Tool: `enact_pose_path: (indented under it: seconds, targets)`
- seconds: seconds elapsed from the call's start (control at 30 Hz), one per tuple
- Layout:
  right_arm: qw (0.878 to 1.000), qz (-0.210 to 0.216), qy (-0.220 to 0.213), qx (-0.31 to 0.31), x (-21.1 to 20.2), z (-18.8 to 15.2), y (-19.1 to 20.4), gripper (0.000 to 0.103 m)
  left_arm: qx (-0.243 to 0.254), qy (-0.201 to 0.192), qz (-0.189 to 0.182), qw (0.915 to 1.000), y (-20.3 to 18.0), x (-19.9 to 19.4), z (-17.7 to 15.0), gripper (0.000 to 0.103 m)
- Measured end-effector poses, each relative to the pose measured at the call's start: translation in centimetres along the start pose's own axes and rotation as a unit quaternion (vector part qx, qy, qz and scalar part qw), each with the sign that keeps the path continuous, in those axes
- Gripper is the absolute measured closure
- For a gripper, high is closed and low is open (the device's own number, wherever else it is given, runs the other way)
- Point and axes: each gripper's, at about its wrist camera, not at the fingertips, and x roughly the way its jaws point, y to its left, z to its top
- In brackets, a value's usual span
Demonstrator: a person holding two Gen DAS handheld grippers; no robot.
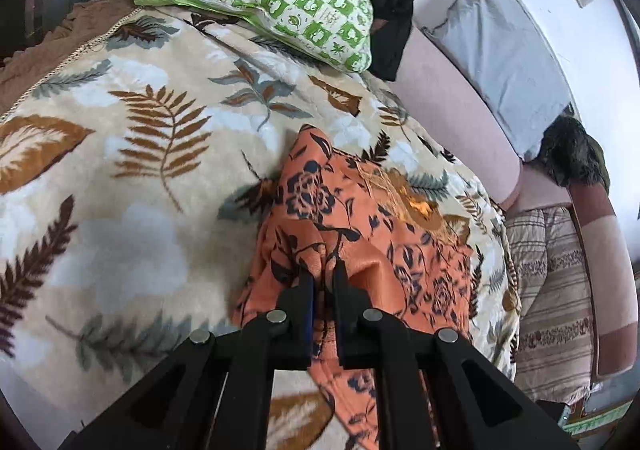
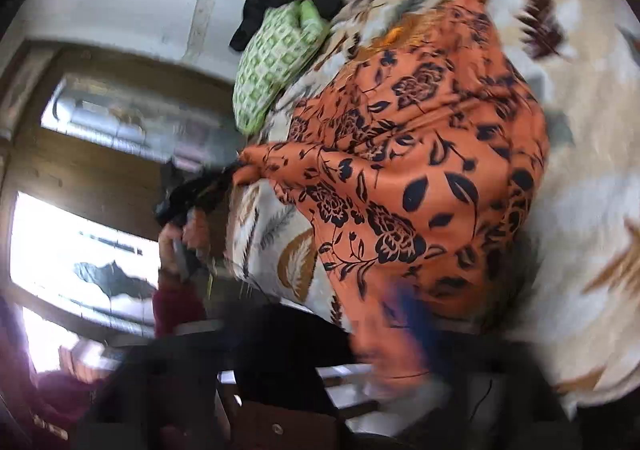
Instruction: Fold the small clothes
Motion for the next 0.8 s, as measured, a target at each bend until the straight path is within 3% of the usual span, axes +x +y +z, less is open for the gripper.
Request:
enact_pose_path:
  seconds: [0.1,0.23,0.27,0.33,0.43,0.6,0.67,0.7,0.8]
  targets:
    - [0.999,-0.033,-0.003,0.028,-0.3,-1.6,-1.2,0.009,0.005,0.0,0.001,1.0,0.2,-1.4,-1.4,0.095]
    - [0.994,-0.043,-0.004,0.097,-0.6,-4.0,-4.1,0.011,-0.001,-0.003,-0.003,1.0,0.8,-2.7,-2.4,0.095]
    - [0.993,-0.042,-0.002,0.114,-0.4,-4.8,-4.9,0.014,-0.004,-0.004,-0.002,1.0,1.0,-2.9,-2.5,0.095]
    - [0.99,-0.032,0.0,0.141,0.4,-5.7,-6.4,0.03,-0.011,-0.004,-0.003,0.9999,1.2,-3.3,-2.7,0.095]
    - [0.985,-0.03,0.023,0.169,3.2,-6.8,-7.8,0.041,-0.003,-0.007,-0.007,0.9999,0.8,-4.0,-2.8,0.095]
    - [0.981,-0.071,0.036,0.179,7.5,-7.6,-8.4,0.043,0.01,-0.007,-0.008,0.9999,0.5,-4.6,-3.1,0.095]
    - [0.981,-0.108,0.045,0.154,7.9,-7.6,-7.4,0.071,0.011,-0.006,-0.01,0.9999,0.7,-4.6,-3.1,0.095]
    - [0.981,-0.117,0.053,0.148,8.2,-7.5,-7.1,0.095,0.01,-0.005,-0.009,0.9999,0.9,-4.6,-3.1,0.095]
    - [0.983,-0.119,0.047,0.132,7.8,-7.0,-5.5,0.095,0.01,-0.002,-0.011,0.9999,1.2,-4.5,-2.9,0.095]
